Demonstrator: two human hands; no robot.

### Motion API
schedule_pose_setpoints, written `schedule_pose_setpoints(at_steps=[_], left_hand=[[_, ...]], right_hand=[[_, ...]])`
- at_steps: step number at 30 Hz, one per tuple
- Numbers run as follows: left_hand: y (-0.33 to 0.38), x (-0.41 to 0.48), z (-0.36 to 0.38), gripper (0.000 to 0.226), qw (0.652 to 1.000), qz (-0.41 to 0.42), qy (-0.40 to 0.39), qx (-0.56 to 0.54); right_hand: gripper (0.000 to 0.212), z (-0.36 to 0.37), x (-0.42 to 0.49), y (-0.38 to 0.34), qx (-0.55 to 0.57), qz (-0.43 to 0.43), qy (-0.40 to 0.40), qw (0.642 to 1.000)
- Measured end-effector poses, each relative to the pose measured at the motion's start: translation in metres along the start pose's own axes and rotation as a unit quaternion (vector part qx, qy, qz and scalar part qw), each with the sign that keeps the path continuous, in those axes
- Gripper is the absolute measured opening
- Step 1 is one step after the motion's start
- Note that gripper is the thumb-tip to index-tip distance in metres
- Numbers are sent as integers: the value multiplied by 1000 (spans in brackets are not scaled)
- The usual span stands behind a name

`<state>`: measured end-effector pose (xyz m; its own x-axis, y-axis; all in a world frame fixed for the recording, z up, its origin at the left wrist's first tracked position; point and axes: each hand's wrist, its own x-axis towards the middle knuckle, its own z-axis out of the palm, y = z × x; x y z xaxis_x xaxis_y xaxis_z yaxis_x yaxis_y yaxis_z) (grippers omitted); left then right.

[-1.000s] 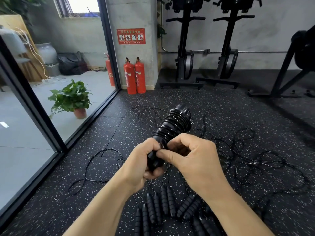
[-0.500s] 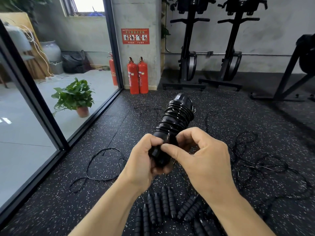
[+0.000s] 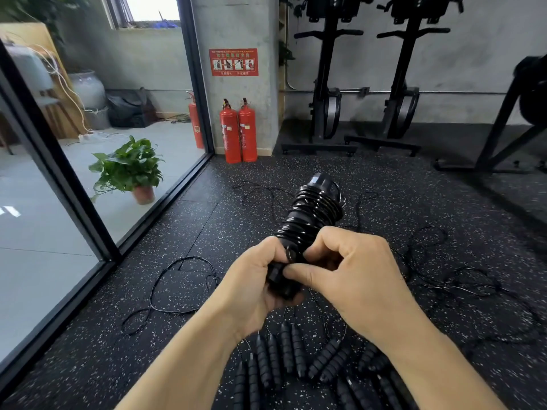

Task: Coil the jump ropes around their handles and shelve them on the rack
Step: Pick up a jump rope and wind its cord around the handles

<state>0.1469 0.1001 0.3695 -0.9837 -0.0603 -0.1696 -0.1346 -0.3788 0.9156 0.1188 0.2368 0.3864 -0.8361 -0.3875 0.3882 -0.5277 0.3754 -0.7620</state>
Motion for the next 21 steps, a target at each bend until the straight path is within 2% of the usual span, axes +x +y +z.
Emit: schedule_pose_setpoints(at_steps=[5,12,18,21], left_hand=[[-3,-1,5,46,998,43,20,36],[-5,-3,6,17,992,96,43,75],[-8,2,7,31,979,130,64,144],[-7,2,8,23,979,124,59,152]], right_hand=[[27,-2,1,0,8,23,3,1000],[31,-4,0,-4,25,35,16,999],[32,-7,-2,-4,21,23,18,999],[22,-16,-3,3,36,13,3,999]])
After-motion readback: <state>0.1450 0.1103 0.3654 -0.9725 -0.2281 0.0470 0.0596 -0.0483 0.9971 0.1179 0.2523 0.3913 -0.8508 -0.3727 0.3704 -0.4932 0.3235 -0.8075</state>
